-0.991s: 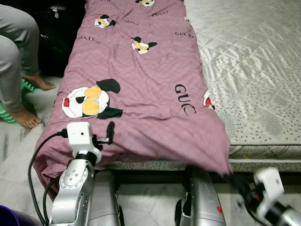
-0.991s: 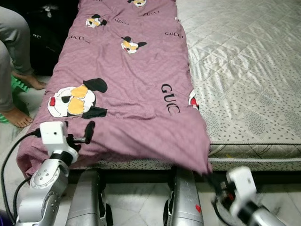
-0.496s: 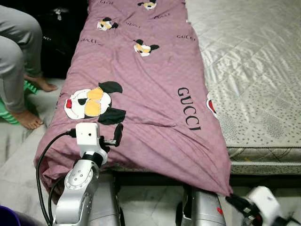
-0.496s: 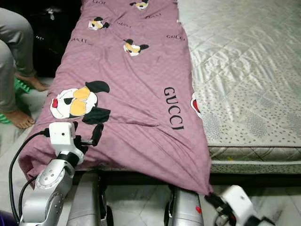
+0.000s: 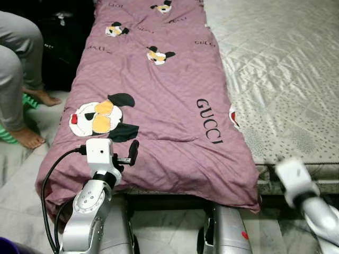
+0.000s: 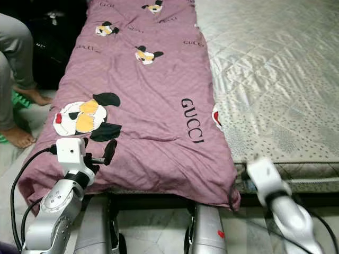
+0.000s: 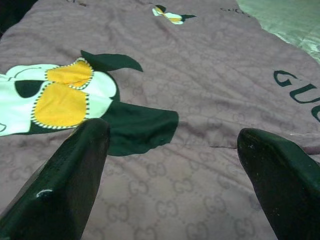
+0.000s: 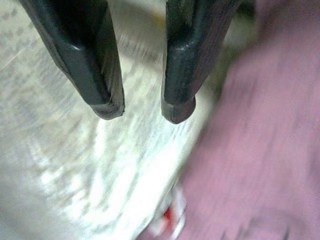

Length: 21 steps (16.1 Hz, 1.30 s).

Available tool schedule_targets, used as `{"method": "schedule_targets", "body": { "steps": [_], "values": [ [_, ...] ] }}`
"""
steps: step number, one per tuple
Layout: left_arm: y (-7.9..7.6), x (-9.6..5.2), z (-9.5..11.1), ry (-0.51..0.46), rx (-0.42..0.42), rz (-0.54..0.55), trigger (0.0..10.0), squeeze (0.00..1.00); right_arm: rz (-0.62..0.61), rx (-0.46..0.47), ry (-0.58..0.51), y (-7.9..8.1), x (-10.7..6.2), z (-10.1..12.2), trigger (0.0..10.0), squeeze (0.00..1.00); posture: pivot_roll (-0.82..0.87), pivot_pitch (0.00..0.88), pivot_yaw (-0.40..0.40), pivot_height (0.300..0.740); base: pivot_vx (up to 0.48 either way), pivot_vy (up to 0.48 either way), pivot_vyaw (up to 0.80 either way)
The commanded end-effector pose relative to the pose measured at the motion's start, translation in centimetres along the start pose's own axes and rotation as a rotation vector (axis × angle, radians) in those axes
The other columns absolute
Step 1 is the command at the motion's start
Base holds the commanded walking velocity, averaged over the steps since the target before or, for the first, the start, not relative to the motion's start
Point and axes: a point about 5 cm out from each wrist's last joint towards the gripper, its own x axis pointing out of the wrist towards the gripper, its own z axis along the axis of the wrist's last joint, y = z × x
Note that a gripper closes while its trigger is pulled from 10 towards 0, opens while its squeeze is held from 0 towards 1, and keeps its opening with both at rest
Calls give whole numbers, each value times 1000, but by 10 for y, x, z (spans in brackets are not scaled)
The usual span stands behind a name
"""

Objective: Clean up the room

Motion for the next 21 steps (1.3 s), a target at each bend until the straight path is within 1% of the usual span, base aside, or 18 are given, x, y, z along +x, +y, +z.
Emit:
{"method": "schedule_targets", "body": {
  "steps": [1,2,3,4,5,6,7,8,9,10,11,12,15,17,18,20,21],
  "values": [
    [3,-1,2,-10,-5,5,10000,0,-45,48,-50,0,4,14,10000,1000,-12,128,29,533,0,0,0],
    [5,-3,8,-57,-21,23,10000,0,-120,35,-93,0,9,27,10000,1000,-3,120,22,533,0,0,0],
    [6,-4,11,-74,-20,33,10000,0,-157,99,-117,2,11,35,10000,1000,-3,120,22,533,0,0,0],
    [7,-5,9,-66,1,33,10000,0,-153,186,-141,8,14,44,10000,1000,1,112,21,533,0,0,0],
    [8,-5,8,-62,4,36,10000,0,-141,204,-153,12,14,47,10000,1000,1,112,21,533,0,0,0],
    [10,-6,1,-24,15,55,10000,0,-44,239,-115,35,13,48,10000,1000,3,103,22,533,0,0,0],
    [11,-5,-3,0,18,67,10000,0,40,244,-54,47,9,42,10000,1000,3,98,22,533,0,0,0],
    [12,-5,-4,4,16,67,10000,0,120,216,12,56,4,33,10000,1000,2,98,22,533,0,0,0],
    [12,-5,-4,5,6,68,10000,0,236,172,169,67,-8,7,10000,1000,-4,97,22,533,0,0,0],
    [11,-4,-4,3,2,68,10000,0,261,167,246,68,-14,-5,10000,1000,-7,99,22,533,0,0,0],
    [11,-3,-4,1,-1,66,10000,0,273,159,307,68,-18,-16,10000,1000,-9,100,21,533,0,0,0],
    [10,-2,-5,4,-1,65,10000,0,289,129,345,67,-20,-22,10000,1000,-12,101,22,533,0,0,0],
    [8,0,-6,17,0,62,10000,0,313,93,393,69,-16,-26,10000,1000,-9,93,23,533,0,0,0],
    [9,1,-6,19,3,66,10000,0,273,85,394,66,-11,-24,10000,1000,-8,92,23,533,0,0,0],
    [12,1,-5,15,8,76,10000,0,138,48,347,52,-1,-18,10000,1000,-6,87,22,533,0,0,0],
    [15,2,-5,15,12,86,10000,0,-90,-10,275,25,11,-5,10000,1000,-6,79,23,533,0,0,0],
    [14,3,-6,15,11,88,10000,0,-240,-40,229,5,18,6,10000,1000,-5,68,25,533,0,0,0]
  ]
}}
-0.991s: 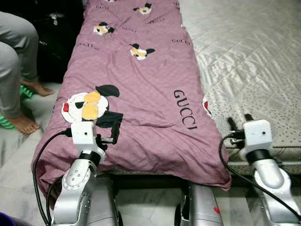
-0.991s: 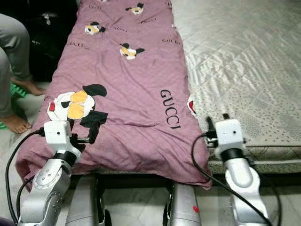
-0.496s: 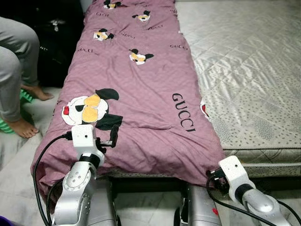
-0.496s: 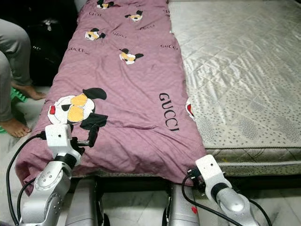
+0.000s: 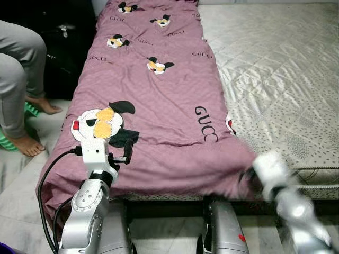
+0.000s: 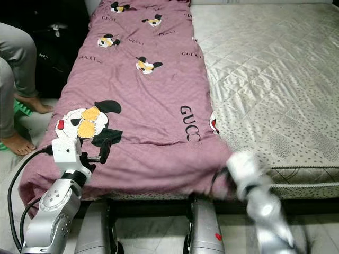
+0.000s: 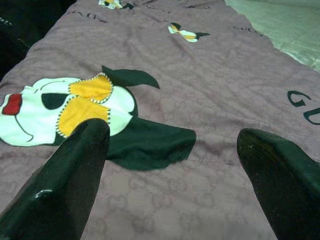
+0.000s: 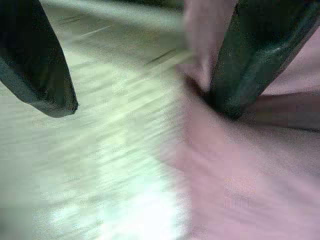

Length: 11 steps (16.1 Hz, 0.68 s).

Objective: Clean up the room

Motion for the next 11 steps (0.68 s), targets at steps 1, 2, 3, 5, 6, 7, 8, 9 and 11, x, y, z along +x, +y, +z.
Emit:
{"method": "schedule_targets", "body": {
  "steps": [1,2,3,5,6,7,8,9,11],
  "values": [
    [4,0,-1,5,17,19,10000,0,-90,-21,-12,-13,1,1,10000,1000,-5,68,25,533,0,0,0],
    [3,1,-1,4,17,18,10000,0,-142,-8,-38,-20,5,8,10000,1000,-3,63,24,533,0,0,0],
    [3,1,-1,4,17,16,10000,0,-157,-27,-61,-22,7,13,10000,1000,-2,60,22,533,0,0,0],
    [4,2,0,3,17,20,10000,0,-147,-18,-51,-20,8,10,10000,1000,-2,58,21,533,0,0,0],
    [4,2,0,0,17,22,10000,0,-146,-15,-36,-19,6,4,10000,1000,-1,58,18,533,0,0,0],
    [3,2,0,-3,15,23,10000,0,-151,10,-28,-18,3,0,10000,1000,-1,58,18,533,0,0,0],
    [3,2,0,-5,13,24,10000,0,-149,64,-59,-17,1,4,10000,1000,-1,58,18,533,0,0,0],
    [2,2,0,-7,10,22,10000,0,-122,173,-118,-12,-1,15,10000,1000,-1,58,18,533,0,0,0],
    [-2,4,5,-33,-3,9,10000,0,-31,385,-219,0,-3,39,10000,1000,-17,60,26,533,0,0,0]
  ]
}}
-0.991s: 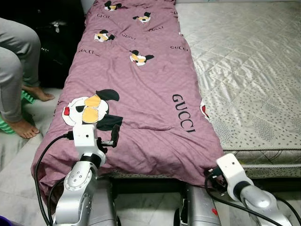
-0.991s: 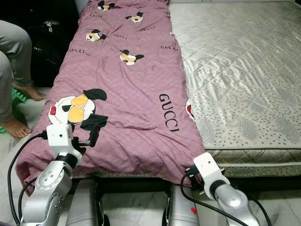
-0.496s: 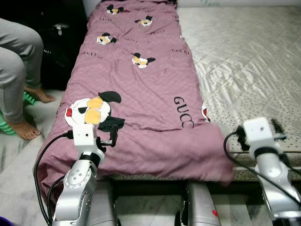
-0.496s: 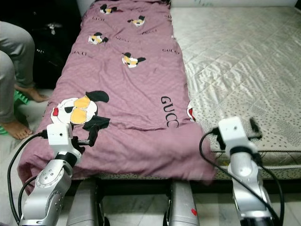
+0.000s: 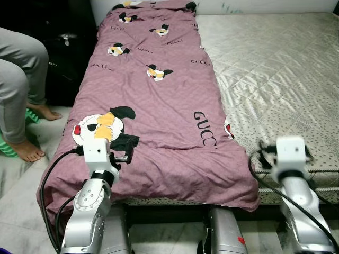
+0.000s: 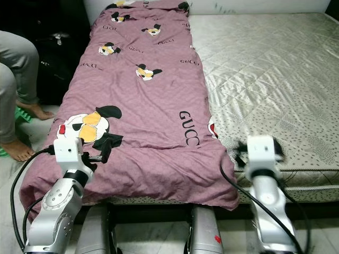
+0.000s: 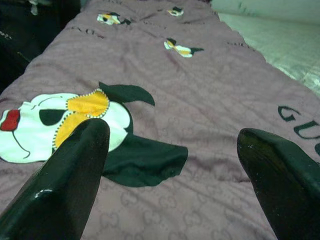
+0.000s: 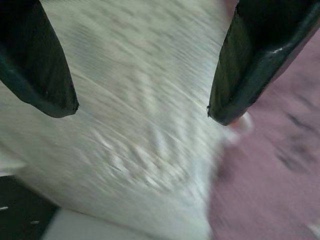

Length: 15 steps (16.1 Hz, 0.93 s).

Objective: Clean up the room

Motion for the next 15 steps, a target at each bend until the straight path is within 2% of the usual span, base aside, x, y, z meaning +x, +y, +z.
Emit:
{"method": "schedule_targets", "body": {
  "steps": [1,3,4,7,11,15],
  "values": [
    [-1,4,8,-39,4,4,10000,0,89,89,-93,18,2,26,10000,0,-20,57,29,533,0,0,0],
    [0,5,8,-41,3,9,10000,0,112,181,-135,28,3,39,10000,0,-19,50,32,533,0,0,0],
    [1,5,8,-40,1,11,10000,0,149,257,-162,38,5,49,10000,0,-19,50,32,533,0,0,0],
    [0,5,6,-38,2,8,10000,0,168,386,-223,49,11,70,10000,0,-17,41,36,553,0,0,0],
    [0,8,6,-44,3,8,10000,0,196,402,-266,55,20,83,10000,0,-9,17,30,608,0,0,0],
    [0,10,6,-49,2,9,10000,0,200,397,-271,55,24,85,10000,0,-9,10,28,653,0,0,0]
  ]
}}
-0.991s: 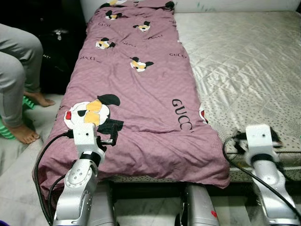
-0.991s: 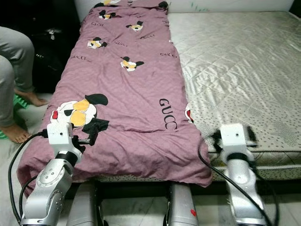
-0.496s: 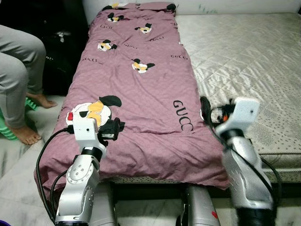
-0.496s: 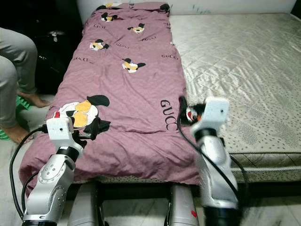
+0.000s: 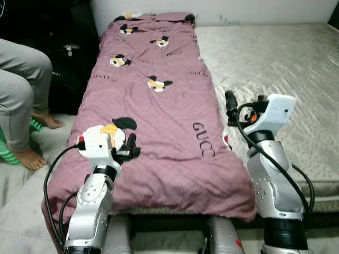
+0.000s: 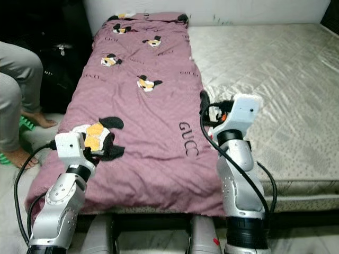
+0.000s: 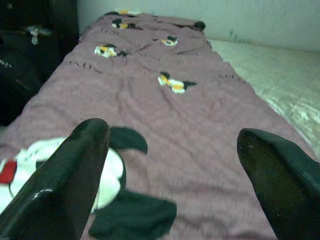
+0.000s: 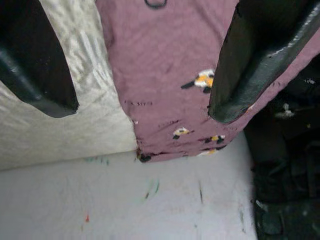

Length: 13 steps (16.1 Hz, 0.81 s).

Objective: Clean up the room

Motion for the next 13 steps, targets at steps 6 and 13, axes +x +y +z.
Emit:
{"method": "schedule_targets", "body": {
  "steps": [6,13],
  "values": [
    [3,0,1,-10,3,21,10000,0,-5,-32,3,-6,1,0,10000,0,-6,10,27,733,0,0,0],
    [1,0,-1,-9,7,13,10000,0,14,-64,64,-6,-16,-17,10000,0,-14,8,23,740,0,0,0]
  ]
}}
